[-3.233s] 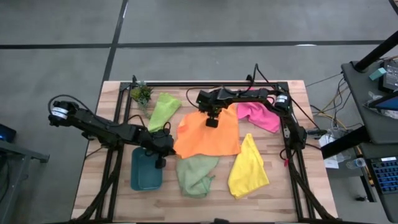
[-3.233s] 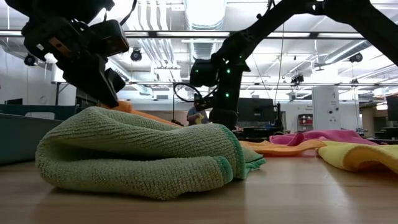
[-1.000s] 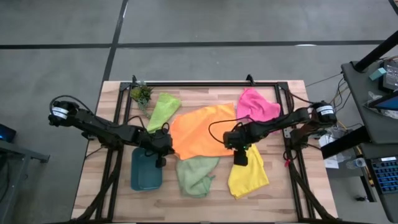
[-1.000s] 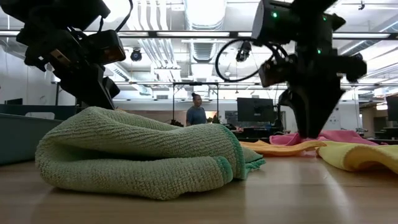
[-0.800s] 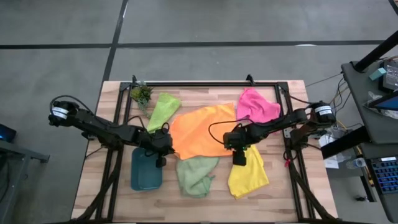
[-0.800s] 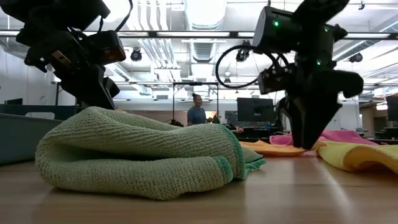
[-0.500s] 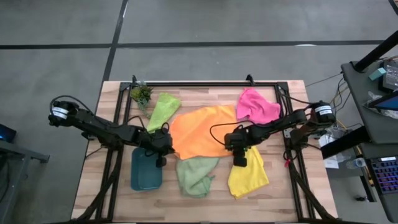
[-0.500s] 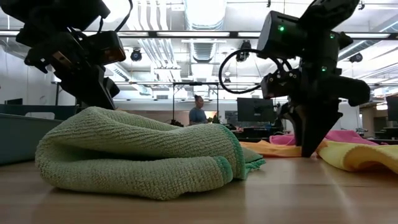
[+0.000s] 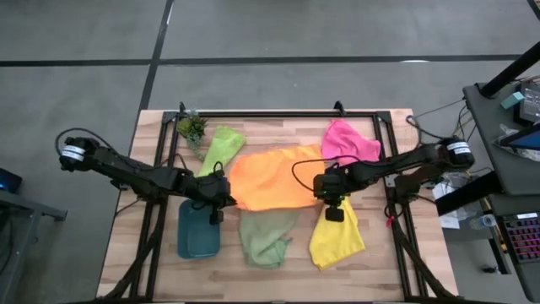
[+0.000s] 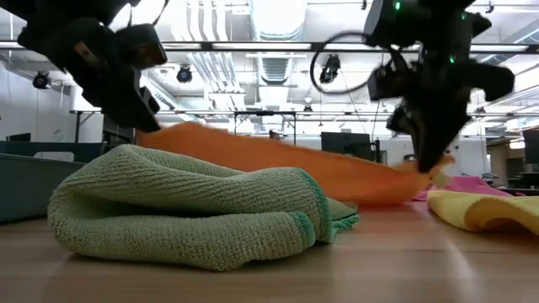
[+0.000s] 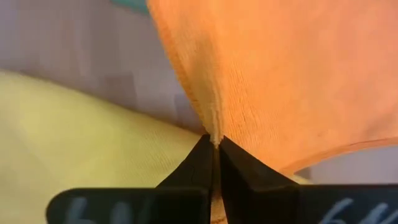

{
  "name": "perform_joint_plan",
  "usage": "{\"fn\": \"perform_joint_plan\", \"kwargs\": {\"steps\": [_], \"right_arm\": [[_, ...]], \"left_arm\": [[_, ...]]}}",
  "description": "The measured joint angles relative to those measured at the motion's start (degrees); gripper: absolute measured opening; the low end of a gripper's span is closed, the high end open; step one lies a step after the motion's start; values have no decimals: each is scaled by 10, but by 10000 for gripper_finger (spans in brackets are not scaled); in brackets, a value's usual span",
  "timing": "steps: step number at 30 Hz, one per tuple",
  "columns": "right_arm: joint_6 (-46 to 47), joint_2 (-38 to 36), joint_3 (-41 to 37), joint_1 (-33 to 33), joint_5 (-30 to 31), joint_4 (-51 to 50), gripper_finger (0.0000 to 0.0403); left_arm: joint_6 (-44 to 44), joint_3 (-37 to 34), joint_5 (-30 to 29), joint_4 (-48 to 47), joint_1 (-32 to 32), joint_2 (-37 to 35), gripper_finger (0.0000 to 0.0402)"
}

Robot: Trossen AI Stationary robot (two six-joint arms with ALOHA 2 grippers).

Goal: Fold microfiber towels
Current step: Fold the orange microfiber cloth

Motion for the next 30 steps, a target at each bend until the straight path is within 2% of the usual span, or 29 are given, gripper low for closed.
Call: {"fn": "perform_joint_plan", "kwargs": {"steps": [5, 9, 13, 16, 20, 25, 30], "right_arm": [[-5, -46, 16, -4, 20, 0, 9], [-38, -61, 38, -18, 68, -6, 9], [-76, -51, 54, -50, 85, -7, 9], [-106, -34, 60, -85, 88, -2, 9], [-142, 3, 59, -132, 105, 24, 9], [-186, 48, 65, -177, 192, 57, 9], [-228, 82, 86, -215, 193, 74, 9]], "left_arm": [[10, -2, -28, -2, 1, -43, 0], [22, -6, -100, -11, 1, -63, 0], [27, -7, -175, -54, 3, -62, 0], [16, -10, -209, -68, 17, -53, 0], [15, -14, -212, -67, 45, -31, 0], [21, -14, -213, -33, 83, 18, 0], [34, -11, -216, 7, 121, 75, 0]]}}
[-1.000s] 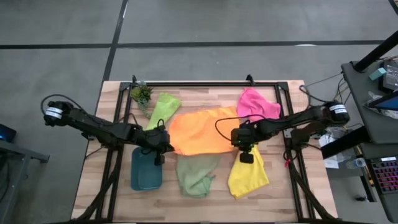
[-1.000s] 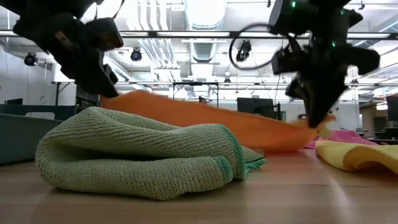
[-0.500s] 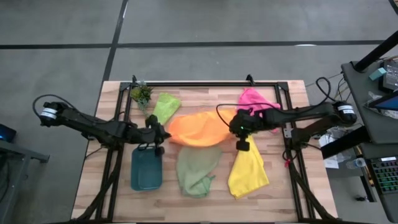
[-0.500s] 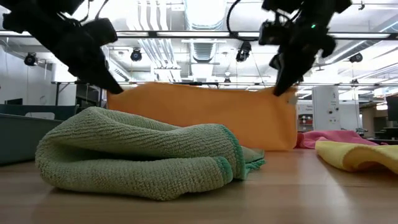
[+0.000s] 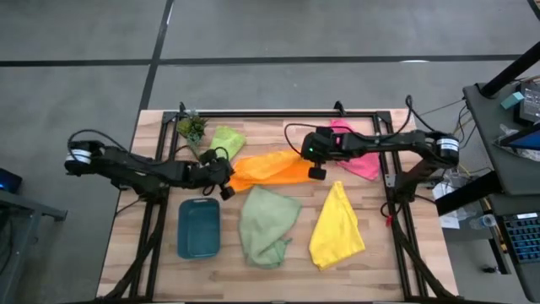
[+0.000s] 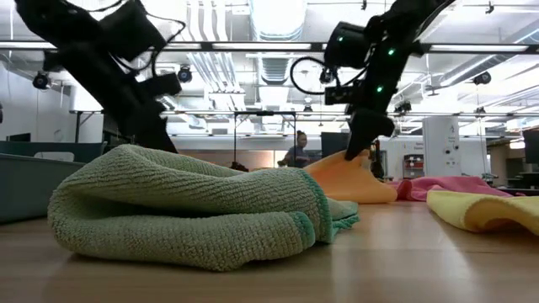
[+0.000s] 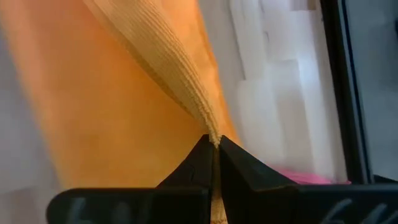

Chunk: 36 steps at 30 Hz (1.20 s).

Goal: Fold microfiber towels
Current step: Fold the orange microfiber cloth

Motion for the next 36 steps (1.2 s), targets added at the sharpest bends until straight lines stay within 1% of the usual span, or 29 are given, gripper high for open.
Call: {"fn": "perform_joint_plan", "kwargs": {"steps": [2, 6, 12, 15, 18, 20, 23, 26, 30, 32, 36], "right_arm": [[-11, 16, 8, -15, 0, 0, 9], [-21, 47, 25, -38, 0, 2, 9], [-37, 89, 49, -52, -1, -11, 9], [-35, 90, 69, -51, -2, -54, 9], [-4, 75, 93, -47, -9, -114, 9], [15, 58, 106, -43, -26, -155, 9], [41, 29, 114, -37, -79, -199, 9], [67, -4, 108, -29, -147, -220, 9], [102, -50, 84, -14, -237, -232, 9], [122, -71, 68, -1, -264, -233, 9], [159, -108, 26, 38, -275, -230, 9]], "left_arm": [[0, 1, -4, 0, 14, 18, 0], [-5, 3, -32, 1, 37, 43, 0], [15, 12, -32, 14, 51, 56, 0], [42, 17, -19, 7, 49, 36, 0], [58, 18, -2, 4, 49, -4, 0], [72, 18, 11, 1, 49, -37, 0], [103, 17, 53, -11, 48, -92, 0], [130, 14, 135, -32, 46, -144, 0], [130, 9, 241, -54, 39, -193, 0], [129, 3, 268, -52, 28, -205, 0], [130, -4, 276, -55, -10, -203, 0]]}}
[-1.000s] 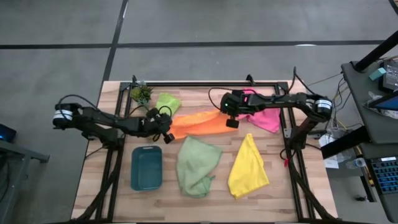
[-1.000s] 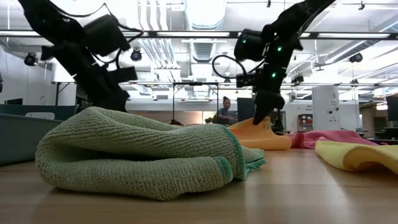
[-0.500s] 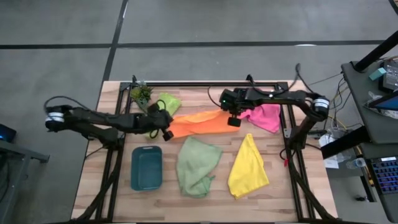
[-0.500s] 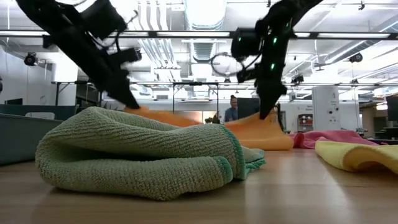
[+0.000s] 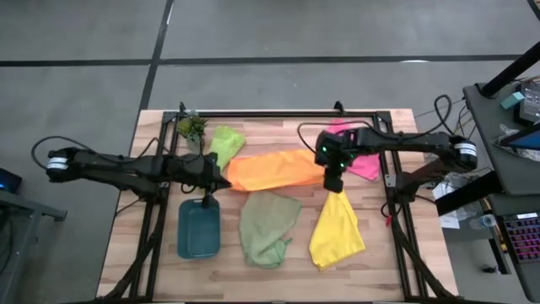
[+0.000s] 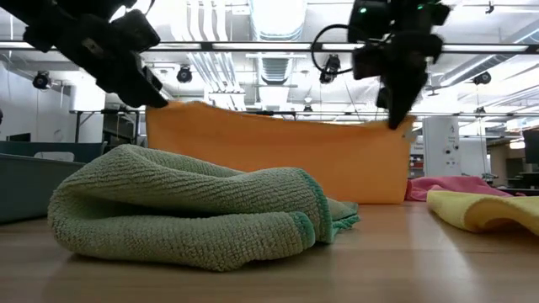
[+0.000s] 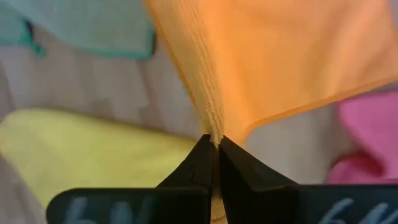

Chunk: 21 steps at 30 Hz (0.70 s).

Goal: Fold microfiber towels
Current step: Fold the orange microfiber cloth

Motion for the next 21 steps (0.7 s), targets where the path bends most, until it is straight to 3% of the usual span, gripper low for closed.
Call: {"fn": "perform_joint_plan", "kwargs": {"steps": [11, 14, 21], "right_arm": [[76, -4, -97, 133, -2, 111, 9], [75, 0, -98, 139, 9, 112, 9], [35, 0, -77, 98, 127, 124, 9]], "left_arm": [[-60, 1, 2, 1, -64, 96, 0], [-59, 4, -18, 3, -62, 127, 0], [-59, 8, -122, -6, -40, 171, 0]]}}
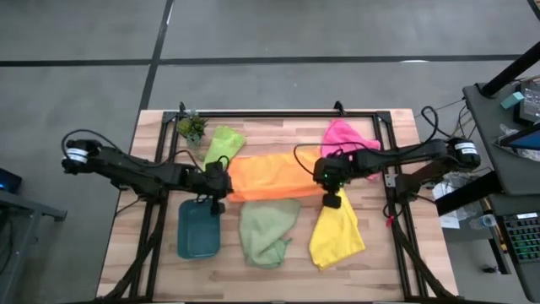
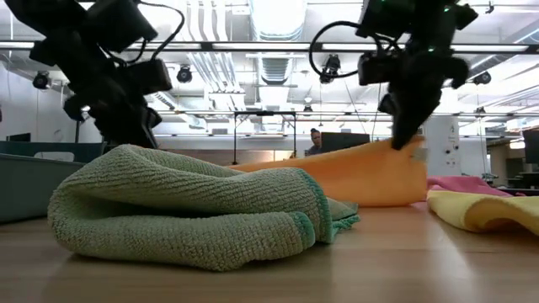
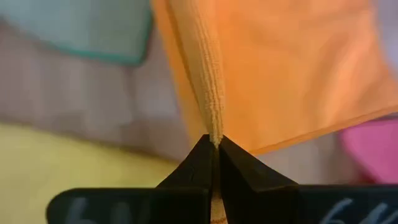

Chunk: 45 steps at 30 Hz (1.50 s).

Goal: Fold microfiber towels
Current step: Fold the orange microfiber cloth

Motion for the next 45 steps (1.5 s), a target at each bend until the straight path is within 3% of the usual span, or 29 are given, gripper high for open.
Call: {"fn": "perform_joint_plan", "kwargs": {"steps": [7, 20, 32, 37, 41, 45], "right_arm": [[-51, 17, 1, -81, 26, 23, 9], [-134, 122, 1, -165, 32, 80, 9], [-146, 135, 1, -187, 43, 115, 10], [-145, 135, 1, -195, 43, 121, 33], [-145, 135, 1, -202, 43, 126, 64], [-143, 135, 1, -207, 44, 131, 98]], "left_arm": [[9, 0, -99, -4, 45, 5, 0], [49, -1, -86, 38, 110, 42, 0], [60, -1, -108, 109, 121, 130, 0], [60, -1, -157, 109, 126, 147, 0], [60, -1, -158, 109, 131, 149, 4], [60, 0, -157, 109, 132, 148, 39]]}}
